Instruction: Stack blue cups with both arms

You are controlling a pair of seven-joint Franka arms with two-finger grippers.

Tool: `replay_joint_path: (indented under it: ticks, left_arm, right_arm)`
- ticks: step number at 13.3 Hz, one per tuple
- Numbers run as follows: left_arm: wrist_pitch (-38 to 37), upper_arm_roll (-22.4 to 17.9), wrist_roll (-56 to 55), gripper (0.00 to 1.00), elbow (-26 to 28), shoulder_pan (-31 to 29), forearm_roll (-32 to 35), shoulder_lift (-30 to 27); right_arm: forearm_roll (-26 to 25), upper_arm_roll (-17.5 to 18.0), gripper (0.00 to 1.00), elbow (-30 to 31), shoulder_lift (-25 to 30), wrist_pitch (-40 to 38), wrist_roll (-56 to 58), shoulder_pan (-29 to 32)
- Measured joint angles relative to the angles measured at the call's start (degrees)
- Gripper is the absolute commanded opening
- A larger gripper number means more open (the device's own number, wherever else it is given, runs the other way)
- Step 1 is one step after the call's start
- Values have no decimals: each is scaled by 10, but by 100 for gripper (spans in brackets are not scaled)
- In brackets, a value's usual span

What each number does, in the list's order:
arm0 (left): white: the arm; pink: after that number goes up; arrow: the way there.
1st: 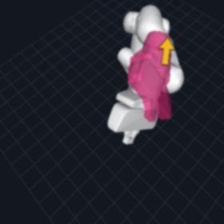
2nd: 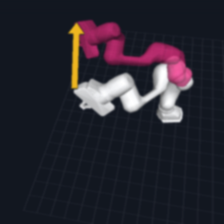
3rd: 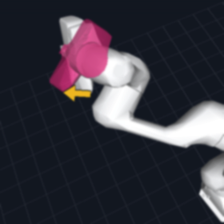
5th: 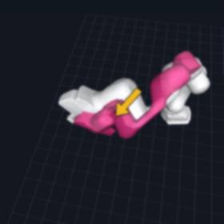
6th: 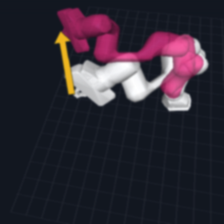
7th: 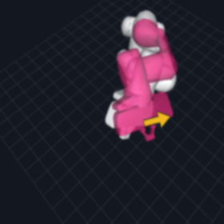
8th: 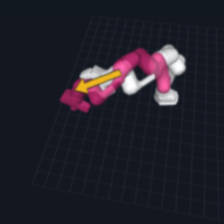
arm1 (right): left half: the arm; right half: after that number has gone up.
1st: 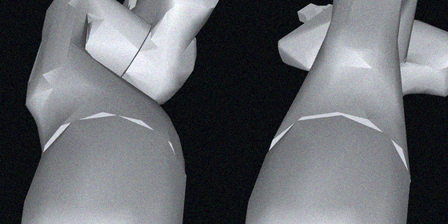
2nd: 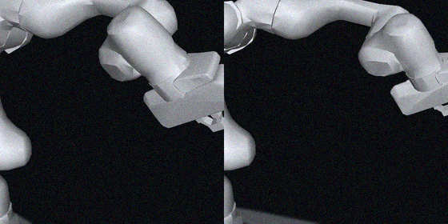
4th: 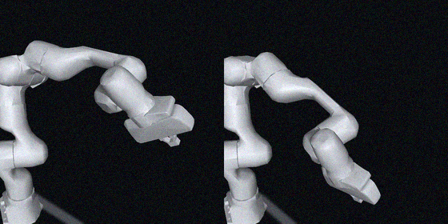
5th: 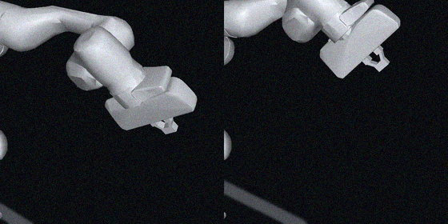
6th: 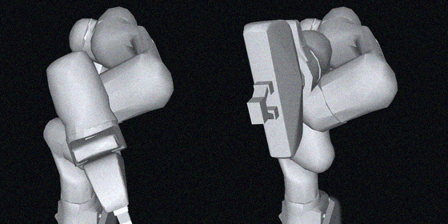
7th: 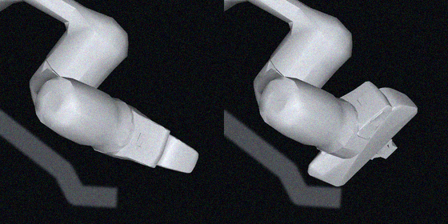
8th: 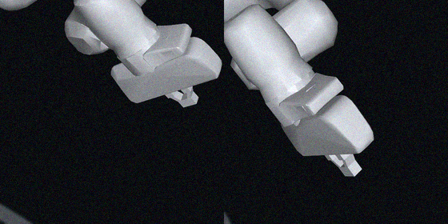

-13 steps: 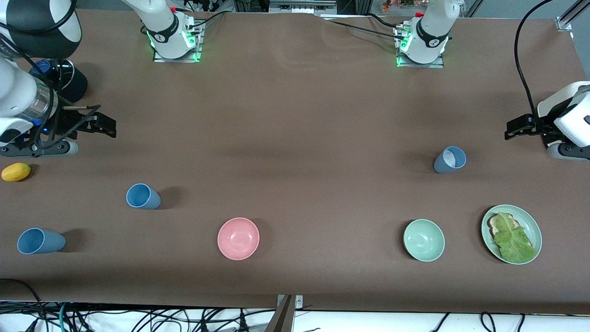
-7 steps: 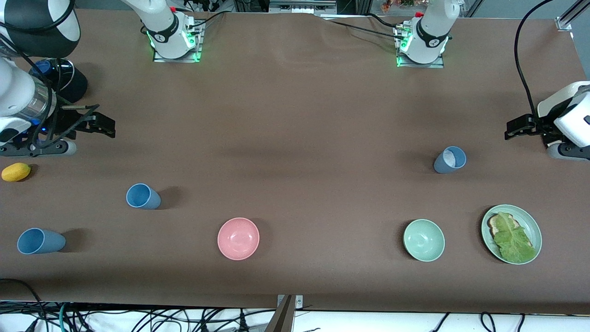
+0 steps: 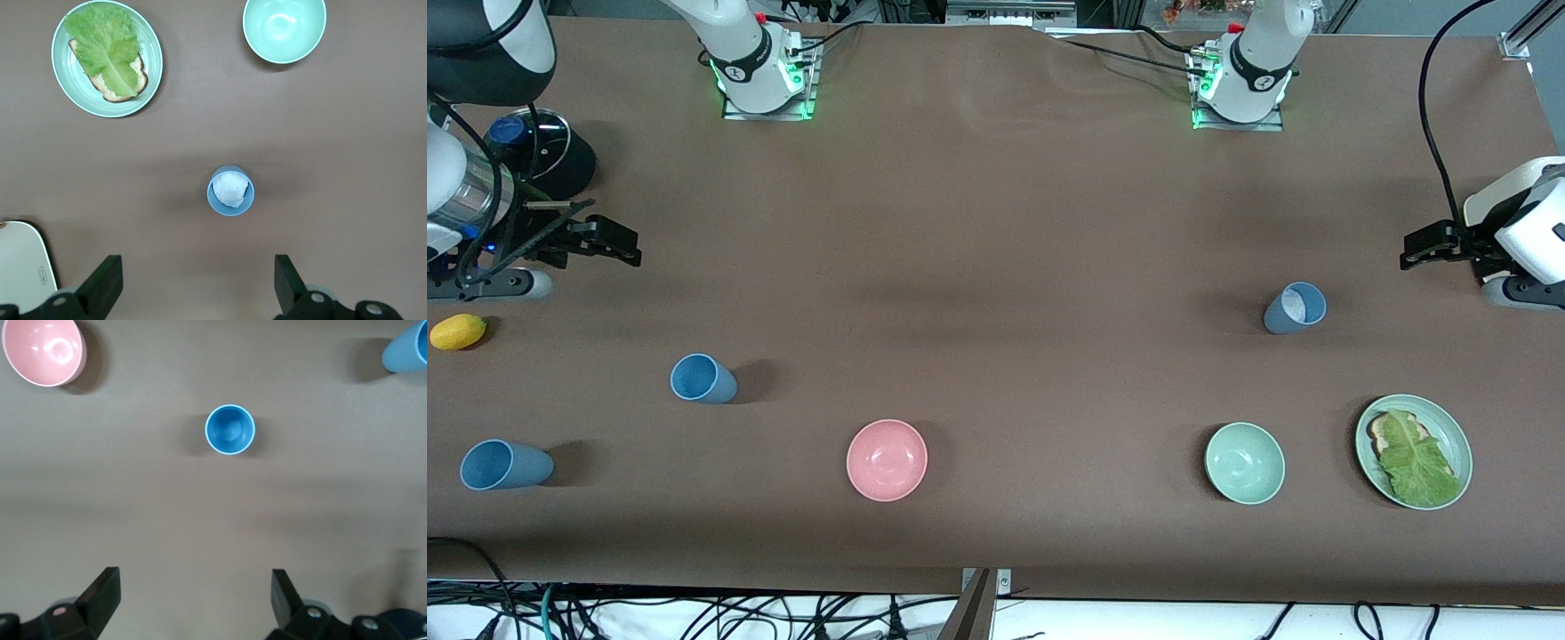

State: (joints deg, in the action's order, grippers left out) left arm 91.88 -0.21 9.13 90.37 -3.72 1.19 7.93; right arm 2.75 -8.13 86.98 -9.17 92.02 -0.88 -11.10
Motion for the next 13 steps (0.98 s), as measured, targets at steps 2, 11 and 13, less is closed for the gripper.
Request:
replay_joint_path:
  ticks: [2, 11, 13]
  left_arm:
    - [0, 0, 0, 100, 0, 0, 0, 0]
    - [0, 0, 0, 100, 0, 0, 0, 0]
    - [0, 0, 0, 100, 0, 0, 0, 0]
  right_arm:
    - [4, -1, 100, 0, 0, 0, 0, 0]
    - [5, -4, 100, 0, -1, 0, 0, 0]
    - [7, -4, 100, 0, -1, 0, 0, 0]
